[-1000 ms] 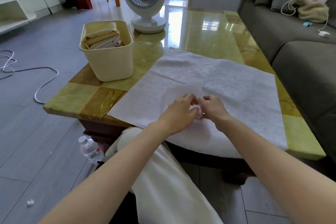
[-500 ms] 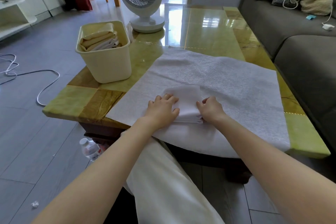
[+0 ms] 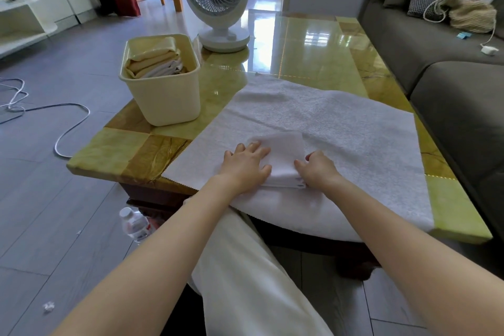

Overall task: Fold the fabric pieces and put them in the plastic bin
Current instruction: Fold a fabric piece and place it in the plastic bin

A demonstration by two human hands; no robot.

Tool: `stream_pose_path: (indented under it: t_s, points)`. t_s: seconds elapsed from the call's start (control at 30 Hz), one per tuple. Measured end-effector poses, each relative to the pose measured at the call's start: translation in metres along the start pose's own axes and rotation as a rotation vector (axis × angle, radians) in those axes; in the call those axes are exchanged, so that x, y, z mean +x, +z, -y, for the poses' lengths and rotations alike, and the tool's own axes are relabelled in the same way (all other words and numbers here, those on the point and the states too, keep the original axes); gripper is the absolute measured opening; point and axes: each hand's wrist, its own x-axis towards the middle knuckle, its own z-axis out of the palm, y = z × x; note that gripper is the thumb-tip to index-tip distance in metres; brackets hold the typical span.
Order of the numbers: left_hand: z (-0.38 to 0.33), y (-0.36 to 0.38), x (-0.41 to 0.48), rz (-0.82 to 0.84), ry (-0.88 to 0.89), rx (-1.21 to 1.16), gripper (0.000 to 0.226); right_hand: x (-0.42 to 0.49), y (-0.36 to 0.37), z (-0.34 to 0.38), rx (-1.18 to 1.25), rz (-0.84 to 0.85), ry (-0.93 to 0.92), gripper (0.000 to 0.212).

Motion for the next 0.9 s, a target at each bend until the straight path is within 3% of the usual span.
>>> stream_pose_path:
  t_s: [0.1, 0.23, 0.33, 0.43, 0.63, 0.7, 0.9]
  points:
    - [0.004, 0.001, 0.0, -0.054, -0.001, -0.038, 0.051, -0.001, -0.004, 0.001, 0.124, 0.086, 0.0, 0.027]
    - [0.013, 0.001, 0.002, -0.121, -0.022, -0.112, 0.044, -0.006, -0.016, 0.016, 0.189, 0.071, -0.049, 0.035]
    - [0.031, 0.0, 0.003, -0.118, -0.061, -0.026, 0.04, -0.007, -0.03, 0.042, 0.115, 0.001, -0.141, 0.034]
    - [0.051, -0.002, 0.005, -0.111, -0.056, 0.002, 0.032, -0.005, -0.04, 0.074, -0.008, -0.047, -0.237, 0.016]
    - [0.087, -0.046, 0.013, -0.012, -0.08, -0.126, 0.024, 0.001, -0.046, 0.154, -0.191, -0.174, -0.408, 0.022]
    - [0.095, -0.067, 0.013, -0.101, -0.085, -0.178, 0.022, 0.001, -0.049, 0.176, -0.165, -0.215, -0.456, 0.022]
    - [0.147, -0.144, 0.023, -0.643, -0.207, -0.222, 0.018, 0.013, -0.049, 0.268, 0.091, -0.275, -0.661, 0.017]
